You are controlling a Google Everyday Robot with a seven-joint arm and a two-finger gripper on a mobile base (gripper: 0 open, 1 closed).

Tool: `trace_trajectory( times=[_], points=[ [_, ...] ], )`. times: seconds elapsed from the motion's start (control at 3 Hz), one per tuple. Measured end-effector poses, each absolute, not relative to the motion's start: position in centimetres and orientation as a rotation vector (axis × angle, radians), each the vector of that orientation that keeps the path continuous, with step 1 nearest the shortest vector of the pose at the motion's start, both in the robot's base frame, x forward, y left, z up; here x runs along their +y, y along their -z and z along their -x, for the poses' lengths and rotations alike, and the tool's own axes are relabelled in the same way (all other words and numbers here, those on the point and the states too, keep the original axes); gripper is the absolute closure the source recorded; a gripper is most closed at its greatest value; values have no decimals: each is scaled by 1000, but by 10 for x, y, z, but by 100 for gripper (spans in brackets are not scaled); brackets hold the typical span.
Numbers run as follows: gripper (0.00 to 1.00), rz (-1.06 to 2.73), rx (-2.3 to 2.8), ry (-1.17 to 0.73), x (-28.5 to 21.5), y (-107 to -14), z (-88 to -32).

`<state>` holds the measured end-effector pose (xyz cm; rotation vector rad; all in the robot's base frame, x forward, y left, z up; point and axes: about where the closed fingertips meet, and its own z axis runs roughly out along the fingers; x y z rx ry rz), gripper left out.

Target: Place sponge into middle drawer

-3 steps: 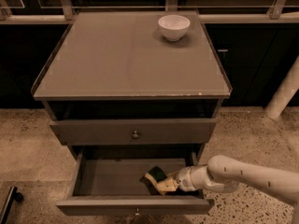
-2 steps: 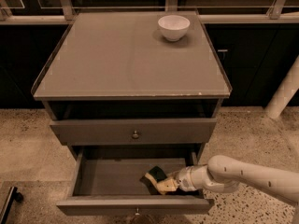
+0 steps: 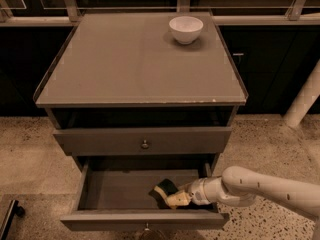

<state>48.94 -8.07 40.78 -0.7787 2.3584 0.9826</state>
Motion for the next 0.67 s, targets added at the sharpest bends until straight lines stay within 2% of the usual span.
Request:
trace_trajectory(
  times=[0.33,0.67],
  points=[
    [0,779,2358,-983,-81,-408,-489],
    [0,779,2358,-983,-81,-408,-489]
  ],
)
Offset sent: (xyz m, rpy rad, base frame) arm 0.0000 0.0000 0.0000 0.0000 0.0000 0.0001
